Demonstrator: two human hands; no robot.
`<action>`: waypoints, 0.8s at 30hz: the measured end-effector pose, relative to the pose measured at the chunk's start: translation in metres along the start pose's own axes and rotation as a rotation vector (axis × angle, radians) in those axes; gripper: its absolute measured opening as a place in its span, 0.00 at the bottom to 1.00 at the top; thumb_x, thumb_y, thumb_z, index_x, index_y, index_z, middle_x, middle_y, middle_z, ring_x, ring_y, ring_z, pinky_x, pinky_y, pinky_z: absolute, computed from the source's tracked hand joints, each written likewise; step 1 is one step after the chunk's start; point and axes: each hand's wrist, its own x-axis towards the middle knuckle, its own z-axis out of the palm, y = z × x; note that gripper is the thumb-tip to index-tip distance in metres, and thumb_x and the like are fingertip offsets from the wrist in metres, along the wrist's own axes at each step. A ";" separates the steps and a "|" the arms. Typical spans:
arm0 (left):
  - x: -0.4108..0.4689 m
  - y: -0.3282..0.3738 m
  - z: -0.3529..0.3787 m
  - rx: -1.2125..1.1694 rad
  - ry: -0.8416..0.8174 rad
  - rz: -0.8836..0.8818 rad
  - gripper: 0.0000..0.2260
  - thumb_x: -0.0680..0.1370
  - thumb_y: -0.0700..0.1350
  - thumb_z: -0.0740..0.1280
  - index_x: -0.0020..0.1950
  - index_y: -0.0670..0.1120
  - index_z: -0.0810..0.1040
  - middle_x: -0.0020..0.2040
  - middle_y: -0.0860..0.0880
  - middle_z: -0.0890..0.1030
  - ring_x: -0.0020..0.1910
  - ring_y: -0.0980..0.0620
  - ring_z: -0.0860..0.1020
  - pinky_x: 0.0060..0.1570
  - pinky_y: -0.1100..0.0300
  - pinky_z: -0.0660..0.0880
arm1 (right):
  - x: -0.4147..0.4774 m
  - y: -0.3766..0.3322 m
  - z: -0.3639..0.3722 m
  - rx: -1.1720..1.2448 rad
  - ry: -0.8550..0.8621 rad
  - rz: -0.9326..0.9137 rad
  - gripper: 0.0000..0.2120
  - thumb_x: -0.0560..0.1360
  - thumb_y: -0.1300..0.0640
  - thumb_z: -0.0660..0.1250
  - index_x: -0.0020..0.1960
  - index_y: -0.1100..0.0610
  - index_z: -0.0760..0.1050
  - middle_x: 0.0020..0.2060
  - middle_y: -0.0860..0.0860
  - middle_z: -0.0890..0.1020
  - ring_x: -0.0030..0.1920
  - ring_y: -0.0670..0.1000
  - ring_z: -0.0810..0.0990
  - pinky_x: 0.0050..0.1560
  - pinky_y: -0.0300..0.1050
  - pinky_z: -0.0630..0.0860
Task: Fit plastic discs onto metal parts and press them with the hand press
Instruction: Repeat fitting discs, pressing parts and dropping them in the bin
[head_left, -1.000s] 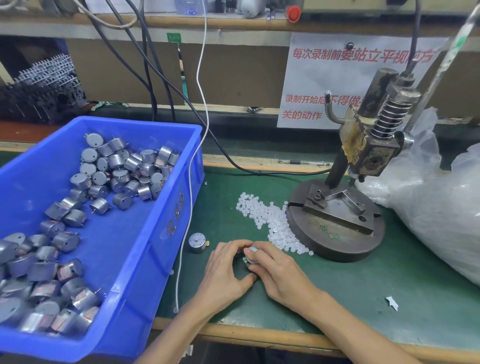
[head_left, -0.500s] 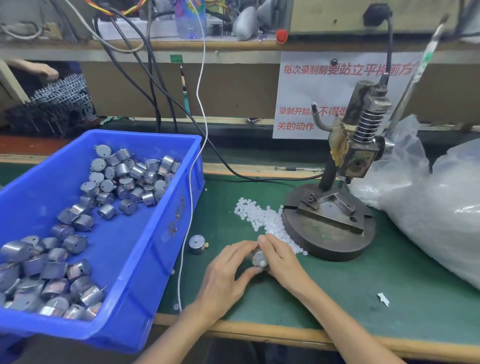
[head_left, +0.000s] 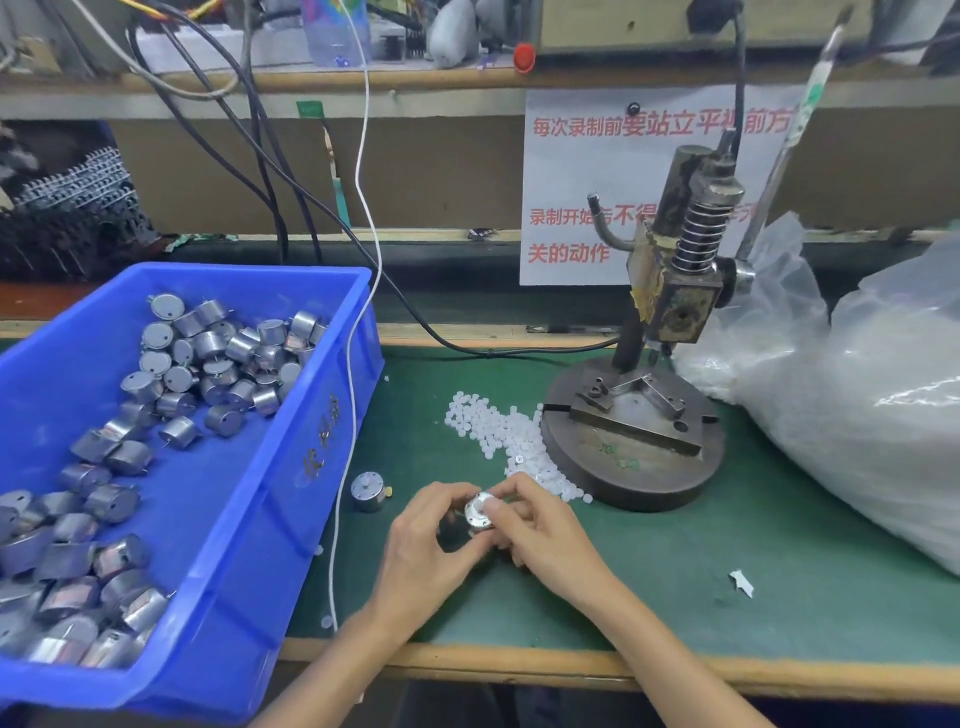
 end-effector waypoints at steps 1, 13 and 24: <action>0.002 0.003 0.001 -0.018 -0.019 0.003 0.15 0.66 0.45 0.77 0.50 0.48 0.79 0.40 0.60 0.76 0.38 0.62 0.71 0.39 0.74 0.65 | 0.000 -0.001 -0.005 0.025 0.012 0.000 0.05 0.78 0.53 0.64 0.43 0.47 0.75 0.28 0.54 0.78 0.26 0.47 0.71 0.30 0.39 0.67; 0.120 0.075 0.100 0.072 -0.142 0.051 0.15 0.71 0.54 0.72 0.53 0.48 0.79 0.52 0.52 0.77 0.55 0.52 0.69 0.53 0.62 0.61 | 0.010 -0.022 -0.120 0.134 0.595 0.092 0.05 0.80 0.61 0.59 0.47 0.53 0.71 0.30 0.52 0.80 0.22 0.46 0.70 0.21 0.37 0.65; 0.130 0.059 0.142 0.064 -0.029 -0.023 0.15 0.71 0.56 0.70 0.56 0.54 0.77 0.53 0.58 0.79 0.57 0.57 0.69 0.49 0.63 0.53 | 0.009 -0.054 -0.165 0.023 0.770 -0.069 0.12 0.76 0.67 0.61 0.44 0.50 0.75 0.31 0.44 0.81 0.25 0.42 0.71 0.29 0.37 0.68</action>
